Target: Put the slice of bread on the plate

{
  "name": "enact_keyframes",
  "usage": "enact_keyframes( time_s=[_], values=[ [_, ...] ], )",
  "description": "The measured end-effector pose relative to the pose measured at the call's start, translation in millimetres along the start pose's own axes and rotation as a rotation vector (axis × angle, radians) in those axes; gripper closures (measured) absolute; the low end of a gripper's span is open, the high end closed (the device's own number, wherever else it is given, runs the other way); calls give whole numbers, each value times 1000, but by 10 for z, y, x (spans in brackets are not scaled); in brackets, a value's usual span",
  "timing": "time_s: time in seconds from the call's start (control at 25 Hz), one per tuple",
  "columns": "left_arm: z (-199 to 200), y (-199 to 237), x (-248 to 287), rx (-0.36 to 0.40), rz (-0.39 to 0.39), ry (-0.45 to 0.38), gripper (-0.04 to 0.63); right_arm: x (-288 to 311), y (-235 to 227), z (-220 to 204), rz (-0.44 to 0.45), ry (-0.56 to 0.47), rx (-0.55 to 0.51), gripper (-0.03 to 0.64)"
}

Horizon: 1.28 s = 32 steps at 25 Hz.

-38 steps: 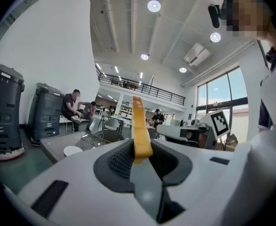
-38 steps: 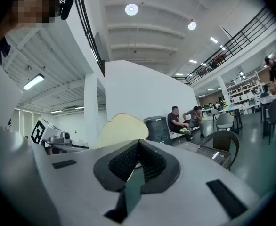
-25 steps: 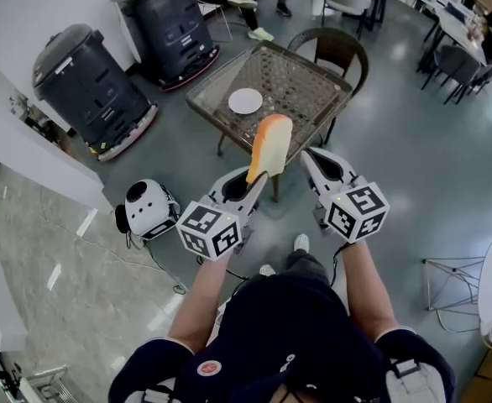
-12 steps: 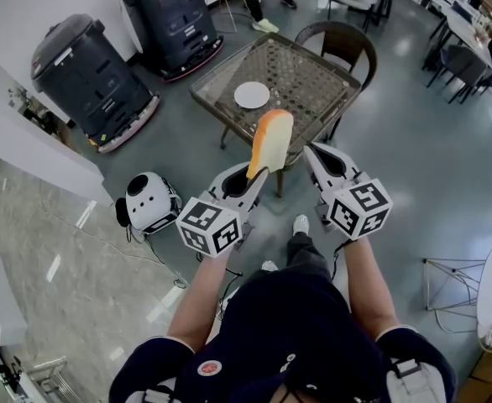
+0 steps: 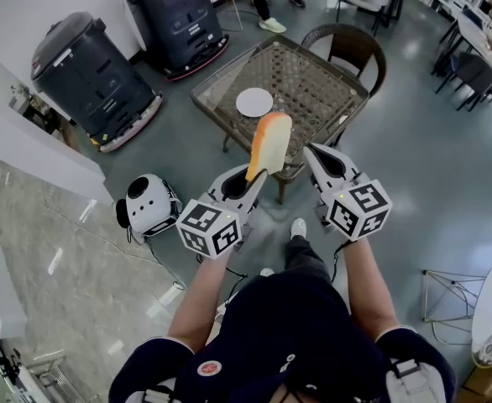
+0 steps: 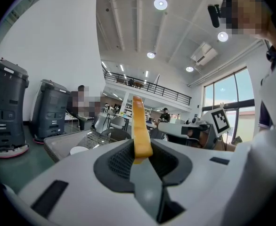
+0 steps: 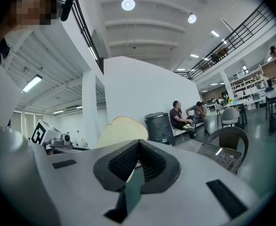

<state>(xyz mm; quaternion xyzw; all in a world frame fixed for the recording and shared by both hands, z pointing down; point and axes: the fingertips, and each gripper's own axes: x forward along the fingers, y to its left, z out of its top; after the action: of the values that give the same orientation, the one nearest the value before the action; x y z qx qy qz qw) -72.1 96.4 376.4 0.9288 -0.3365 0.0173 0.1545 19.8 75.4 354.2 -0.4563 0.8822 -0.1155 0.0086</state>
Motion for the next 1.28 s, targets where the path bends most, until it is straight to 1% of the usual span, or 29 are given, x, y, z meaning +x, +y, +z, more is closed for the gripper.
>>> enact_keyframes(
  time_s=[0.44, 0.6, 0.8, 1.04, 1.28],
  values=[
    [90, 439, 691, -15, 43, 28, 502, 529, -692, 48, 36, 27, 34, 609],
    [83, 534, 957, -15, 69, 33, 502, 668, -988, 58, 57, 21, 46, 609],
    [189, 663, 1245, -12, 114, 44, 502, 868, -1298, 158, 96, 21, 65, 609],
    [238, 749, 1502, -13, 173, 47, 502, 1005, -1604, 222, 143, 25, 73, 609],
    [298, 832, 1712, -14, 205, 50, 502, 1116, -1796, 300, 175, 27, 51, 609]
  ],
)
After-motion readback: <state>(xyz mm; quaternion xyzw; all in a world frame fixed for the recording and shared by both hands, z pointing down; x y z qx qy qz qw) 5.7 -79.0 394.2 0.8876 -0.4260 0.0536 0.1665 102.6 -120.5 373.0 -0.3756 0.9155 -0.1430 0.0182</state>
